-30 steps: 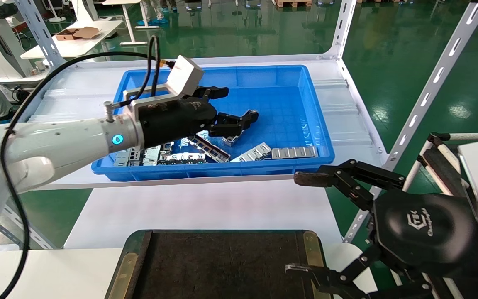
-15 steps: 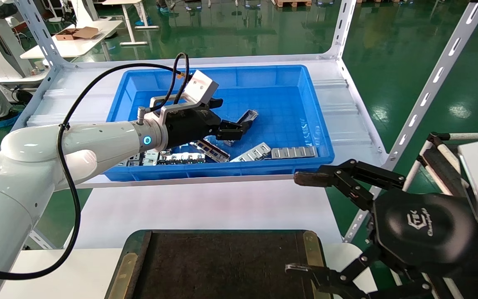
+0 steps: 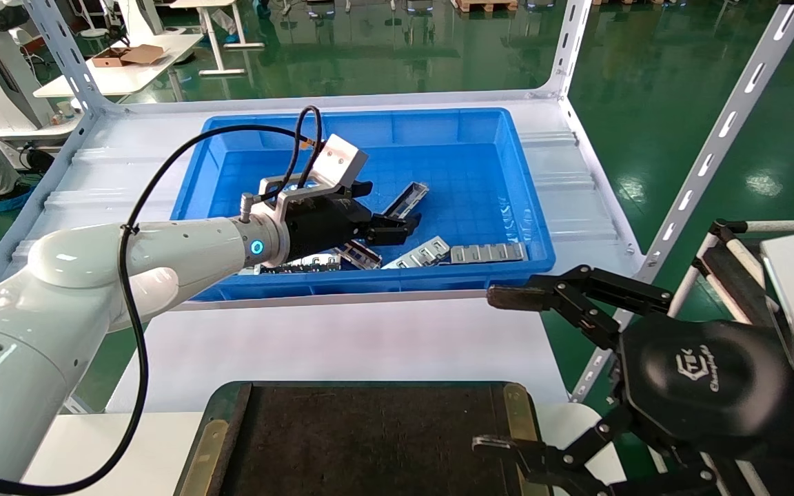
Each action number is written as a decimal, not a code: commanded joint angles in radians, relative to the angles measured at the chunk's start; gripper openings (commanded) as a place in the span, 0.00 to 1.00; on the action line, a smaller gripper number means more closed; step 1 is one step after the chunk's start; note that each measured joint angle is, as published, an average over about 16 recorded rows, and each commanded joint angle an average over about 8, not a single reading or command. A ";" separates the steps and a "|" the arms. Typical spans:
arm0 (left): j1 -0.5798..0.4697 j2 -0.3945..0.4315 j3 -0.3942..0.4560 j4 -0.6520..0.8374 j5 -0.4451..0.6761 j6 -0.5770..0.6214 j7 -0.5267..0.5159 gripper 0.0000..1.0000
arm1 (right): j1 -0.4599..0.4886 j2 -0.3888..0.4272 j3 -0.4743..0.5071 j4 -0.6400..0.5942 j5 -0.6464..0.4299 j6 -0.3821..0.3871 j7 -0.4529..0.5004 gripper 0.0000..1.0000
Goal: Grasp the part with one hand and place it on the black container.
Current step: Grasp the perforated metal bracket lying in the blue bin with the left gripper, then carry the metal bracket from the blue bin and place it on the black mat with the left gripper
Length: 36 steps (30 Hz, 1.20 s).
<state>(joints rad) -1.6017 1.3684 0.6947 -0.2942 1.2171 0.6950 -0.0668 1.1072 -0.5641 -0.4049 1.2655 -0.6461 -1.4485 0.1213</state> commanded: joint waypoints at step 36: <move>0.032 -0.007 0.214 -0.036 -0.206 -0.142 -0.046 0.00 | 0.000 0.000 0.000 0.000 0.000 0.000 0.000 0.00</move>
<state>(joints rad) -1.5749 1.3600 0.9043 -0.3298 1.0102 0.5611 -0.1059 1.1072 -0.5640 -0.4051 1.2655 -0.6459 -1.4484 0.1212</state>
